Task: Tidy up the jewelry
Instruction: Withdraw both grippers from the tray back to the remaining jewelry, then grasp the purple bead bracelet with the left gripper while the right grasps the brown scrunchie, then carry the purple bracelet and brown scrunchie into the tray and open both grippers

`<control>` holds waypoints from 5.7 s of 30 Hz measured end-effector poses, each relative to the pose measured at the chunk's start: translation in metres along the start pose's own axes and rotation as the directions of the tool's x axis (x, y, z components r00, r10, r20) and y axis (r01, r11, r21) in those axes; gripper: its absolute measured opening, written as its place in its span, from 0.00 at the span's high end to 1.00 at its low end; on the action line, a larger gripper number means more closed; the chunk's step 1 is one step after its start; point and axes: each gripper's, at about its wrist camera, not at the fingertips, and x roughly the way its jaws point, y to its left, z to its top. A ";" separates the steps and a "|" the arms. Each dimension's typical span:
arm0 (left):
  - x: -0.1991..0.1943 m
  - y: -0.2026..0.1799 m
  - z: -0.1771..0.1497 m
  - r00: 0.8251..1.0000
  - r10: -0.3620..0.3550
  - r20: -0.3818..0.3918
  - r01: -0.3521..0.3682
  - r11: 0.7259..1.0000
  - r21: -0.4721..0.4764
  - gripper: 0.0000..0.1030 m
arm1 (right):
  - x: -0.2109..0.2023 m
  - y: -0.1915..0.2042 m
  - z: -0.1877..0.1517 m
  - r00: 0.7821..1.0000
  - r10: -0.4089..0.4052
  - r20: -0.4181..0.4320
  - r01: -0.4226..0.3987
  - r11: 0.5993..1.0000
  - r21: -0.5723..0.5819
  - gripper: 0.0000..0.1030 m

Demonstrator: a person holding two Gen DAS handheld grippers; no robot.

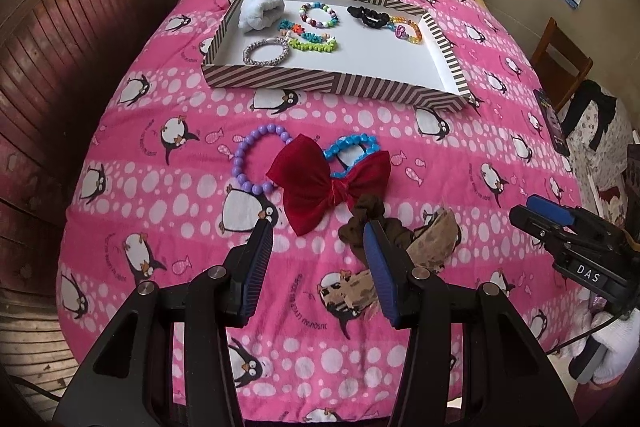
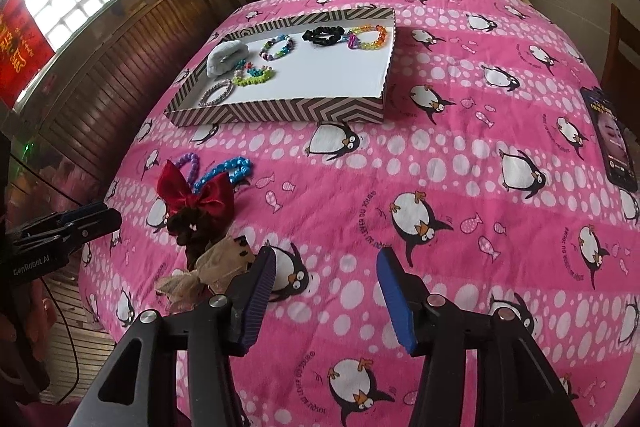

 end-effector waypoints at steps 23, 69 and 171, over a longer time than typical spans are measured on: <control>0.013 0.023 -0.020 0.998 0.019 -0.057 -0.023 0.997 -0.078 0.55 | 0.014 0.007 -0.013 0.997 0.025 -0.071 -0.026 0.999 -0.020 0.50; 0.068 0.091 0.025 0.993 0.056 -0.099 -0.075 0.979 -0.191 0.55 | 0.080 0.065 -0.011 0.965 0.223 -0.136 -0.229 0.973 -0.029 0.70; 0.024 -0.011 0.153 0.989 -0.063 0.133 0.041 0.986 0.164 0.92 | 0.062 -0.041 0.096 0.997 0.066 0.036 -0.070 0.992 0.102 0.49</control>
